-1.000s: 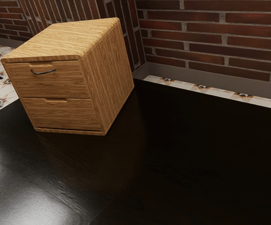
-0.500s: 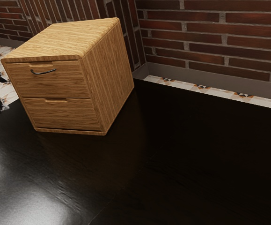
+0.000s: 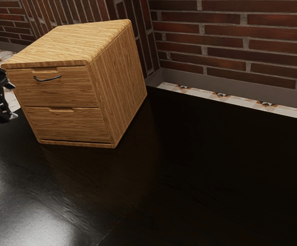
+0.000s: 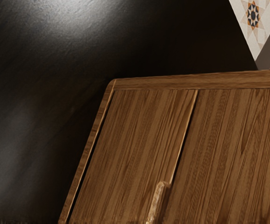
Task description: Pull the drawer handle with one arm to open the drawer
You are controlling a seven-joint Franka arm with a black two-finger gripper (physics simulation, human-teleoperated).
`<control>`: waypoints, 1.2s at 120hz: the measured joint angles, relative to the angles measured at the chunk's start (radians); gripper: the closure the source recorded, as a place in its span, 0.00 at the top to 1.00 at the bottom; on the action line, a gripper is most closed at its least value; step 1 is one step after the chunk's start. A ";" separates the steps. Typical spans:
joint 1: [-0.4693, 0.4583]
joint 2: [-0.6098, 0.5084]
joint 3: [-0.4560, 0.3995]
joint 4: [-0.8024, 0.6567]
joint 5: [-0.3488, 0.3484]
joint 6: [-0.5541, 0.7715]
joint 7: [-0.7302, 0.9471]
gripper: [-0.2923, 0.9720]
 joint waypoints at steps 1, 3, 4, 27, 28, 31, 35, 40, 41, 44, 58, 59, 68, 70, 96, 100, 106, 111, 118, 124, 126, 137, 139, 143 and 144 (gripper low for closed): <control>0.000 0.002 -0.001 0.002 0.000 0.000 0.000 0.77; 0.000 0.006 -0.003 0.006 0.000 0.001 -0.001 0.77; 0.000 0.008 -0.004 0.007 0.000 0.001 -0.002 0.77; 0.000 0.026 -0.018 0.020 0.000 0.007 -0.011 0.77; 0.000 0.026 -0.020 0.020 0.000 0.007 -0.011 0.77; 0.000 0.028 -0.023 0.020 0.000 0.008 -0.012 0.77; 0.000 0.033 -0.026 0.021 0.000 0.008 -0.014 0.77; 0.000 0.037 -0.028 0.024 0.000 0.009 -0.015 0.77; 0.000 0.038 -0.028 0.025 0.000 0.009 -0.015 0.77; 0.000 0.040 -0.029 0.026 0.001 0.010 -0.016 0.77; 0.001 0.060 -0.029 0.053 0.001 0.013 -0.019 0.77; 0.001 0.061 -0.029 0.055 0.001 0.013 -0.020 0.77; 0.001 0.076 -0.030 0.070 0.001 0.015 -0.021 0.77; 0.001 0.082 -0.030 0.075 0.001 0.015 -0.022 0.77; 0.000 0.121 -0.035 0.109 0.003 0.017 -0.026 0.77; -0.001 0.125 -0.039 0.114 0.003 0.017 -0.026 0.77; -0.001 0.135 -0.043 0.132 0.002 0.017 -0.027 0.77; -0.004 0.143 -0.045 0.145 0.002 0.017 -0.027 0.77; -0.008 0.153 -0.046 0.155 0.002 0.017 -0.028 0.77; -0.012 0.164 -0.047 0.166 0.003 0.017 -0.028 0.77; -0.012 0.167 -0.047 0.169 0.003 0.017 -0.028 0.77; -0.012 0.189 -0.047 0.188 0.003 0.017 -0.029 0.77; -0.012 0.192 -0.047 0.190 0.003 0.017 -0.029 0.77; -0.012 0.197 -0.047 0.193 0.003 0.017 -0.029 0.77; -0.012 0.198 -0.047 0.193 0.003 0.017 -0.029 0.77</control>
